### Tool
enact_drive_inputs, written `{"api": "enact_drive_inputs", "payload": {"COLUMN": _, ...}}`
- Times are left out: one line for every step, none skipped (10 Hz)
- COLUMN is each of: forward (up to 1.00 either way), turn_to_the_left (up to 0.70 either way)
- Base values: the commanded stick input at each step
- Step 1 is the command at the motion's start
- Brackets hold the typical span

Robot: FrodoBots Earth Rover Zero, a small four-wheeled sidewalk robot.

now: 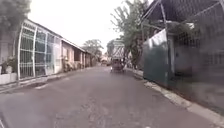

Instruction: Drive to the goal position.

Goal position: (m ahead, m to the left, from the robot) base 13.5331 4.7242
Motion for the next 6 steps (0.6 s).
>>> {"api": "enact_drive_inputs", "payload": {"forward": 0.7, "turn_to_the_left": 0.0}}
{"api": "enact_drive_inputs", "payload": {"forward": 0.7, "turn_to_the_left": 0.01}}
{"api": "enact_drive_inputs", "payload": {"forward": 0.7, "turn_to_the_left": 0.3}}
{"api": "enact_drive_inputs", "payload": {"forward": 0.7, "turn_to_the_left": 0.35}}
{"api": "enact_drive_inputs", "payload": {"forward": 0.7, "turn_to_the_left": 0.35}}
{"api": "enact_drive_inputs", "payload": {"forward": 0.7, "turn_to_the_left": 0.11}}
